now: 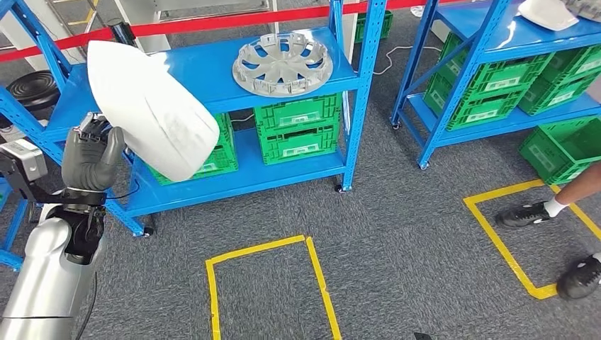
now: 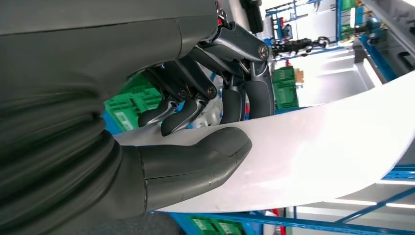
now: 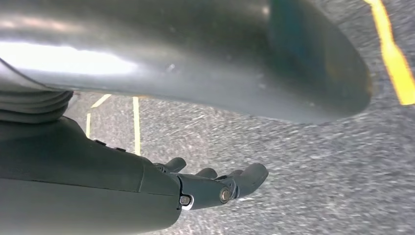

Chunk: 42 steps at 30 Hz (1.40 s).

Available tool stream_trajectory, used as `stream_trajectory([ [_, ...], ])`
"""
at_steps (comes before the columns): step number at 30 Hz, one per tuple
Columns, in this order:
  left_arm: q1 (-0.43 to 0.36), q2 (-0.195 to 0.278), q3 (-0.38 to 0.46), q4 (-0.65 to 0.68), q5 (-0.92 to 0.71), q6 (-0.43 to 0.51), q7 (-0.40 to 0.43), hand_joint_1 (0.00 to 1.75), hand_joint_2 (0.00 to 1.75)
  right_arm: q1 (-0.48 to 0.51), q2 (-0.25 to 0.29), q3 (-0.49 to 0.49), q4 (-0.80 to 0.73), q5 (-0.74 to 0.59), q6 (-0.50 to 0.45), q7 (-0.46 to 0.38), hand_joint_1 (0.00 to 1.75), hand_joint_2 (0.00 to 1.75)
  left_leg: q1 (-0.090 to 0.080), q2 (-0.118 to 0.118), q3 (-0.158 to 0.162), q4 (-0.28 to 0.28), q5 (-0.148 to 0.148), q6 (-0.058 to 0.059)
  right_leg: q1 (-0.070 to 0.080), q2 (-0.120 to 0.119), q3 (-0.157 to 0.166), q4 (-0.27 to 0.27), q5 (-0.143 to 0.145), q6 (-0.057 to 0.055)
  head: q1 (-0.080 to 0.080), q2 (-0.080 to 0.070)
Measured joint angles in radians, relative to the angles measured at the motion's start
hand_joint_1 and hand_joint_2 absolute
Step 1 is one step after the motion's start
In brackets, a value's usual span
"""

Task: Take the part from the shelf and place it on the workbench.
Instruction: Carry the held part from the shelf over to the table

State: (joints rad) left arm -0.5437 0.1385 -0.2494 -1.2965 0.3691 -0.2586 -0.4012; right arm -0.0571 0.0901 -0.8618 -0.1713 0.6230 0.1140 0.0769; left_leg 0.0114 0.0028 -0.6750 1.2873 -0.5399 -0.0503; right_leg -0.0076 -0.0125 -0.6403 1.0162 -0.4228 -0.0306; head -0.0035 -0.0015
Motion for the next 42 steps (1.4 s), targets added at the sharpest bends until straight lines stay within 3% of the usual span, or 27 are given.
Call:
stream_trajectory([
  [1,-0.001,0.000,-0.001,0.002,-0.001,0.000,-0.001,1.75,1.75,0.000,0.000,0.000,0.000,0.002,0.001,0.000,0.00,0.00,0.001,0.000,0.045,-0.045,0.023,0.000,-0.001,0.000,-0.016,0.003,0.012,0.004,0.000,0.000],
  [2,-0.004,0.000,-0.001,0.003,-0.002,0.001,-0.001,1.75,1.75,0.000,0.001,0.000,0.000,0.004,0.002,-0.002,0.00,0.00,0.001,0.000,0.102,-0.114,0.025,0.001,-0.001,0.000,-0.029,0.006,0.022,0.009,0.000,0.000],
  [4,-0.010,0.001,-0.001,0.004,-0.002,0.002,-0.004,1.75,1.75,0.000,0.001,0.000,0.000,0.008,0.007,-0.005,0.00,0.00,-0.003,-0.001,0.188,-0.239,-0.007,0.013,0.000,0.000,-0.044,0.010,0.043,0.020,0.000,0.000],
  [5,-0.012,0.002,-0.001,0.005,-0.002,0.003,-0.006,1.75,1.75,0.001,0.001,0.000,0.000,0.010,0.009,-0.006,0.00,0.00,-0.006,-0.001,0.204,-0.271,-0.021,0.022,0.001,0.000,-0.047,0.009,0.055,0.027,0.001,0.000],
  [7,-0.011,0.005,-0.001,0.009,-0.002,0.003,-0.008,1.75,1.75,0.004,0.000,0.000,0.000,0.014,0.015,-0.008,0.00,0.00,-0.008,0.001,0.190,-0.279,-0.010,0.043,-0.003,0.001,-0.051,0.004,0.071,0.040,0.001,0.000],
  [8,-0.010,0.006,-0.001,0.011,-0.001,0.003,-0.008,1.75,1.75,0.006,-0.001,0.000,0.000,0.014,0.017,-0.009,0.00,0.00,-0.007,0.002,0.180,-0.279,0.001,0.052,-0.004,0.002,-0.058,0.013,0.056,0.047,0.001,0.000],
  [10,-0.010,0.006,-0.002,0.014,-0.001,0.003,-0.009,1.75,1.75,0.010,-0.002,0.000,0.000,0.015,0.016,-0.008,0.00,0.00,-0.005,0.005,0.154,-0.280,0.029,0.067,-0.007,0.006,-0.083,0.088,-0.038,0.056,0.003,0.000],
  [12,-0.007,0.006,-0.002,0.013,-0.001,0.004,-0.008,1.75,1.75,0.010,-0.003,0.000,0.001,0.014,0.009,-0.004,0.00,0.00,-0.007,0.005,0.119,-0.277,0.058,0.072,-0.006,0.007,-0.106,0.210,-0.140,0.061,0.004,0.000],
  [13,-0.004,0.005,-0.002,0.012,-0.001,0.006,-0.007,1.75,1.75,0.010,-0.003,0.000,0.001,0.014,0.005,-0.001,0.00,0.00,-0.008,0.005,0.099,-0.275,0.072,0.073,-0.006,0.008,-0.107,0.258,-0.155,0.062,0.004,0.000],
  [14,0.000,0.003,-0.002,0.010,-0.001,0.007,-0.006,1.75,1.75,0.009,-0.003,0.000,0.001,0.014,0.004,0.001,0.00,0.00,-0.008,0.005,0.079,-0.272,0.085,0.072,-0.006,0.008,-0.095,0.282,-0.144,0.062,0.004,0.000],
  [16,0.011,-0.003,-0.003,0.004,-0.001,0.013,-0.004,1.75,1.75,0.009,-0.004,0.000,0.001,0.013,0.002,0.004,0.00,0.00,-0.009,0.005,0.039,-0.261,0.109,0.067,-0.006,0.008,-0.028,0.239,-0.088,0.059,0.004,0.000],
  [17,0.017,-0.007,-0.003,-0.002,-0.001,0.016,-0.003,1.75,1.75,0.008,-0.004,0.000,0.001,0.013,0.002,0.005,0.00,0.00,-0.009,0.005,0.022,-0.255,0.118,0.063,-0.005,0.009,0.024,0.176,-0.082,0.054,0.004,0.000],
  [19,0.026,-0.013,-0.004,-0.017,-0.003,0.022,-0.003,1.75,1.75,0.008,-0.004,0.000,0.001,0.014,0.003,0.004,0.00,0.00,-0.010,0.006,0.003,-0.248,0.135,0.052,0.000,0.011,0.107,0.052,-0.110,0.043,0.003,0.000],
  [20,0.029,-0.014,-0.004,-0.024,-0.003,0.024,-0.003,1.75,1.75,0.007,-0.004,0.000,0.001,0.014,0.003,0.004,0.00,0.00,-0.010,0.008,0.000,-0.248,0.144,0.046,0.003,0.013,0.124,0.018,-0.126,0.037,0.004,0.000],
  [22,0.037,-0.014,-0.005,-0.035,-0.004,0.027,-0.003,1.75,1.75,0.009,-0.003,0.000,0.001,0.017,0.004,0.004,0.00,0.00,-0.009,0.008,-0.003,-0.254,0.161,0.033,0.004,0.012,0.119,0.005,-0.115,0.023,0.005,0.000],
  [23,0.041,-0.013,-0.005,-0.038,-0.004,0.028,-0.003,1.75,1.75,0.010,-0.003,0.000,0.001,0.019,0.006,0.004,0.00,0.00,-0.008,0.006,-0.008,-0.250,0.152,0.027,0.002,0.009,0.111,0.002,-0.103,0.015,0.005,0.000],
  [24,0.045,-0.010,-0.005,-0.041,-0.004,0.028,-0.003,1.75,1.75,0.011,-0.003,0.000,0.001,0.021,0.007,0.005,0.00,0.00,-0.007,0.004,-0.017,-0.231,0.123,0.022,0.000,0.007,0.102,-0.001,-0.091,0.008,0.004,0.000],
  [27,0.054,-0.002,-0.002,-0.047,-0.004,0.029,-0.003,1.75,1.75,0.011,-0.003,0.000,0.001,0.029,0.010,0.005,0.00,0.00,-0.004,0.001,-0.051,-0.075,-0.023,0.010,-0.001,0.003,0.060,-0.003,-0.051,-0.003,0.002,0.000],
  [28,0.058,0.000,0.000,-0.049,-0.004,0.029,-0.003,1.75,1.75,0.011,-0.003,0.000,0.001,0.032,0.011,0.005,0.00,0.00,-0.003,0.001,-0.054,-0.020,-0.045,0.006,-0.001,0.003,0.044,-0.003,-0.039,-0.003,0.001,0.000],
  [30,0.066,0.004,0.001,-0.051,-0.004,0.029,-0.003,1.75,1.75,0.011,-0.003,0.000,0.001,0.035,0.012,0.005,0.00,0.00,-0.002,0.001,-0.025,0.013,-0.021,0.005,-0.001,0.001,0.012,-0.001,-0.014,0.000,0.001,0.000],
  [31,0.068,0.006,0.001,-0.053,-0.004,0.029,-0.003,1.75,1.75,0.011,-0.003,0.000,0.001,0.035,0.012,0.005,0.00,0.00,-0.002,0.001,0.012,-0.021,0.006,0.006,-0.001,0.001,-0.002,0.000,-0.003,0.002,0.001,0.000],
  [33,0.069,0.008,0.002,-0.061,-0.004,0.029,-0.003,1.75,1.75,0.011,-0.003,0.000,0.001,0.035,0.012,0.005,0.00,0.00,-0.004,0.000,0.126,-0.161,0.016,0.013,0.001,0.000,-0.023,0.003,0.017,0.010,0.002,0.000],
  [35,0.068,0.009,0.003,-0.069,-0.004,0.029,-0.004,1.75,1.75,0.011,-0.003,0.000,0.001,0.036,0.012,0.005,0.00,0.00,-0.009,-0.001,0.202,-0.275,-0.010,0.024,0.002,-0.001,-0.032,0.001,0.038,0.020,0.002,0.000],
  [37,0.070,0.011,0.004,-0.072,-0.004,0.029,-0.004,1.75,1.75,0.012,-0.003,0.000,0.001,0.037,0.012,0.005,0.00,0.00,-0.011,0.000,0.202,-0.300,-0.008,0.038,0.002,-0.001,-0.037,-0.006,0.058,0.031,0.002,0.000],
  [38,0.071,0.012,0.005,-0.071,-0.004,0.029,-0.005,1.75,1.75,0.014,-0.004,0.000,0.001,0.038,0.012,0.005,0.00,0.00,-0.009,0.001,0.194,-0.302,0.002,0.046,0.001,0.001,-0.041,-0.004,0.053,0.037,0.002,0.000],
  [40,0.072,0.017,0.007,-0.070,-0.002,0.029,-0.007,1.75,1.75,0.017,-0.006,0.000,0.001,0.041,0.013,0.004,0.00,0.00,-0.005,0.005,0.173,-0.303,0.026,0.063,-0.001,0.005,-0.064,0.054,-0.015,0.048,0.006,0.000],
  [42,0.074,0.026,0.010,-0.067,0.004,0.028,-0.012,1.75,1.75,0.017,-0.007,0.000,0.002,0.044,0.013,0.004,0.00,0.00,-0.005,0.006,0.143,-0.297,0.047,0.069,-0.003,0.007,-0.098,0.181,-0.116,0.055,0.008,0.000],
])
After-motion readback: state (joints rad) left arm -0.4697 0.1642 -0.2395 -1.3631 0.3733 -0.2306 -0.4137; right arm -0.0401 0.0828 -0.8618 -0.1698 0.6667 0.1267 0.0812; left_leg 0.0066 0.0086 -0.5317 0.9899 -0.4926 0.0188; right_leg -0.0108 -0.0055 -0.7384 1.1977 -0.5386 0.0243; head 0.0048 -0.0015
